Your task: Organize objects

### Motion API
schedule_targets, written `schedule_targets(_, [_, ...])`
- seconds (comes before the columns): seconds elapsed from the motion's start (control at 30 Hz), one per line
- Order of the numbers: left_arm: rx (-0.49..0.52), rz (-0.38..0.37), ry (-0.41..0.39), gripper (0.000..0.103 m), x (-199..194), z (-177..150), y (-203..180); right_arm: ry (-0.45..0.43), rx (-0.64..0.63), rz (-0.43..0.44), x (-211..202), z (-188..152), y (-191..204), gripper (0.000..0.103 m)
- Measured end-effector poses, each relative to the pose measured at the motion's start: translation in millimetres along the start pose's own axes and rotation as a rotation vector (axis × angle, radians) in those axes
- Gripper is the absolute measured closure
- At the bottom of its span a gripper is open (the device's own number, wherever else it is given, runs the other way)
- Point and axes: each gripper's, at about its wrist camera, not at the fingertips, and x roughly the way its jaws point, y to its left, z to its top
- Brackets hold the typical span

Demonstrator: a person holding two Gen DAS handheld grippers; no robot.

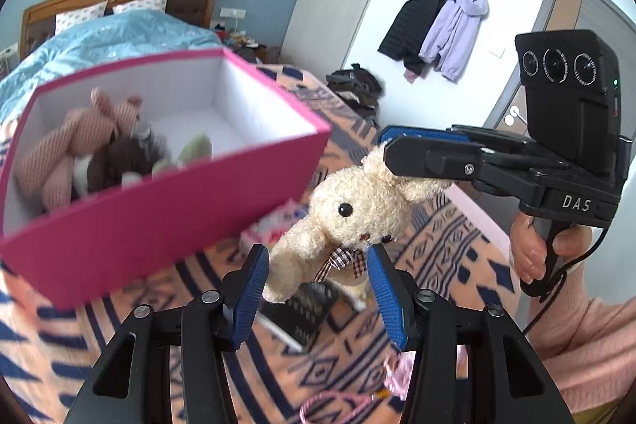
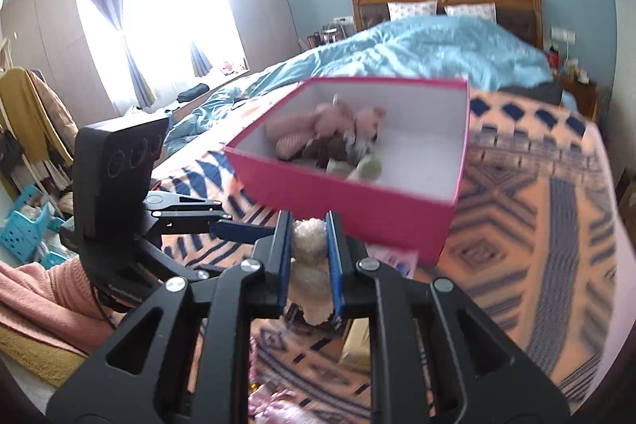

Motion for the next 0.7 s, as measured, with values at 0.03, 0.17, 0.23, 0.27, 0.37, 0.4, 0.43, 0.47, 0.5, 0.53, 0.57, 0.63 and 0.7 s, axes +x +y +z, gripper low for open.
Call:
schedule_targets(0.03, [0.000,0.000,-0.004,0.051,1,5,0,-0.006,-0.011,-0.009,-1,6,-1,0.085])
schedule_targets(0.17, [0.002,0.026,-0.022,0.051,8,31,2,-0.029,-0.068,-0.040,-4,30,0,0.085])
schedule_targets(0.23, [0.012,0.035,-0.036,0.051,10,45,3,-0.037,-0.092,-0.057,-3,45,-2,0.085])
schedule_targets(0.27, [0.014,0.044,-0.042,0.051,12,54,4,-0.038,-0.100,-0.061,-2,49,-2,0.085])
schedule_targets(0.37, [0.010,0.053,-0.052,0.051,17,72,9,-0.042,-0.120,-0.067,1,65,-5,0.085])
schedule_targets(0.4, [0.009,0.056,-0.054,0.051,20,77,11,-0.044,-0.130,-0.068,3,71,-6,0.085])
schedule_targets(0.43, [0.008,0.063,-0.055,0.051,22,81,12,-0.044,-0.138,-0.080,6,75,-7,0.085])
schedule_targets(0.47, [0.008,0.074,-0.055,0.051,26,87,14,-0.044,-0.143,-0.094,9,78,-10,0.085])
schedule_targets(0.5, [0.005,0.081,-0.052,0.051,29,90,16,-0.040,-0.147,-0.100,13,82,-12,0.085])
schedule_targets(0.53, [0.000,0.087,-0.048,0.051,32,93,19,-0.035,-0.145,-0.104,17,85,-16,0.085])
schedule_targets(0.57, [-0.007,0.092,-0.040,0.051,36,95,21,-0.024,-0.135,-0.106,24,88,-22,0.085])
schedule_targets(0.63, [-0.023,0.101,-0.019,0.051,46,100,28,-0.004,-0.128,-0.112,33,91,-29,0.085])
schedule_targets(0.7, [-0.038,0.105,0.011,0.051,58,101,33,0.027,-0.104,-0.119,45,93,-41,0.085])
